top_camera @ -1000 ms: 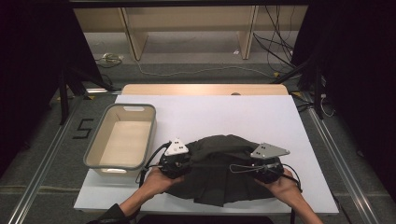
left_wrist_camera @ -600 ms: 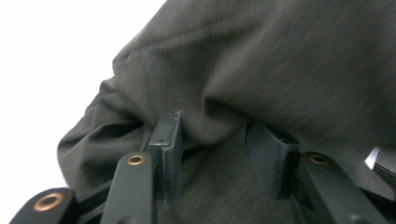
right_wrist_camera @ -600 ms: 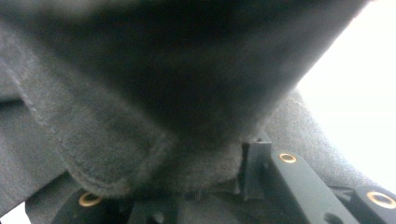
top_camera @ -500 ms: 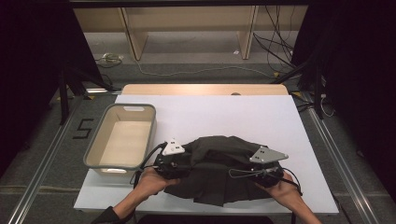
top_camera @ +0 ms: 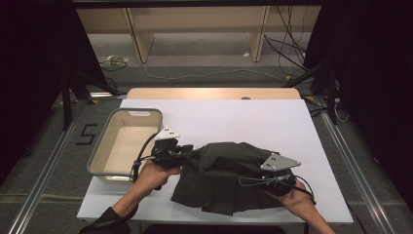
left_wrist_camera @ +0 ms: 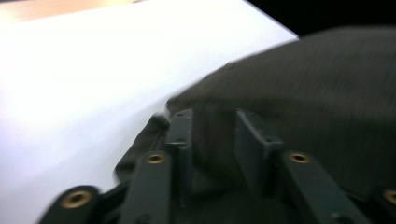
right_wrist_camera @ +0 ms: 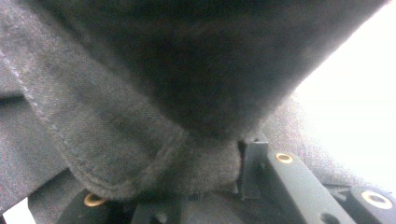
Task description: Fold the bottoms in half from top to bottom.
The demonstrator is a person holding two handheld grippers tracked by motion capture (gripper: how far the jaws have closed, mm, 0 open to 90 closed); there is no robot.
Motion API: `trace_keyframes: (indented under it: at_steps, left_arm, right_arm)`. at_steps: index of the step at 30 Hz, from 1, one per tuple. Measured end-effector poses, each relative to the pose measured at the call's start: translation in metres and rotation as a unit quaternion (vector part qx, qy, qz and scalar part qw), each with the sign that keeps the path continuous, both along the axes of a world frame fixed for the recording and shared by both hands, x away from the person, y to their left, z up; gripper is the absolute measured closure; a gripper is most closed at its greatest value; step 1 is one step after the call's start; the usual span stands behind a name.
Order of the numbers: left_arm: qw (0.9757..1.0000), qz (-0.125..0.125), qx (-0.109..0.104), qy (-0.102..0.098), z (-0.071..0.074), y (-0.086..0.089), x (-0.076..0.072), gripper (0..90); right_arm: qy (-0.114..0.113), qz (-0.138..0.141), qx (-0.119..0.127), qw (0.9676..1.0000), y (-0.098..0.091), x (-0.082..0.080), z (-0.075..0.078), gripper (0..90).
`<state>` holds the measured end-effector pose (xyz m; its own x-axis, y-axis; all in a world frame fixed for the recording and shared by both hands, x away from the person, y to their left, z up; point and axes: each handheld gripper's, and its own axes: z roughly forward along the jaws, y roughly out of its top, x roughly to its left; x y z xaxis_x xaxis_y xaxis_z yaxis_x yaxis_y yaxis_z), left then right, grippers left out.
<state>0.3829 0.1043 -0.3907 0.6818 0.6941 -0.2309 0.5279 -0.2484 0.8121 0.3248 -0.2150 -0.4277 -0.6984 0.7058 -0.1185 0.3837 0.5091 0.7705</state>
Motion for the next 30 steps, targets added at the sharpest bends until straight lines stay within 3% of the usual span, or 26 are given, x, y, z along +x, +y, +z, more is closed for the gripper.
trace_keyframes:
  at_steps: [4, 11, 16, 21, 23, 27, 30]
  left_arm:
    - [0.9998, -0.015, 0.003, 0.011, 0.003, -0.019, 0.014, 80.2]
    - [0.9981, -0.052, 0.002, 0.032, -0.007, -0.044, 0.033, 86.7]
    - [0.9963, -0.071, -0.007, 0.047, -0.016, -0.042, 0.031, 87.7]
    - [0.9945, -0.088, -0.003, 0.056, -0.027, -0.039, 0.024, 88.5]
    - [0.9936, -0.095, 0.006, 0.061, -0.034, -0.039, 0.019, 88.3]
    - [0.9931, -0.098, 0.011, 0.063, -0.038, -0.037, 0.016, 88.4]
    - [0.9925, -0.099, 0.017, 0.069, -0.045, -0.036, 0.013, 88.5]
  right_arm:
    - [0.002, 0.0, -0.001, 1.0, 0.0, -0.001, -0.002, 76.7]
    - [0.004, 0.001, 0.001, 1.0, -0.001, -0.002, -0.004, 76.2]
    - [0.007, 0.006, -0.003, 0.9999, -0.003, -0.002, -0.005, 73.9]
    - [0.017, 0.012, -0.014, 0.9997, -0.003, -0.003, -0.006, 69.2]
    - [0.027, 0.015, -0.025, 0.9992, -0.004, -0.005, -0.006, 63.3]
    - [0.04, 0.013, -0.035, 0.9985, -0.006, -0.007, -0.008, 60.3]
    - [0.065, 0.007, -0.047, 0.9967, -0.014, -0.012, -0.011, 57.2]
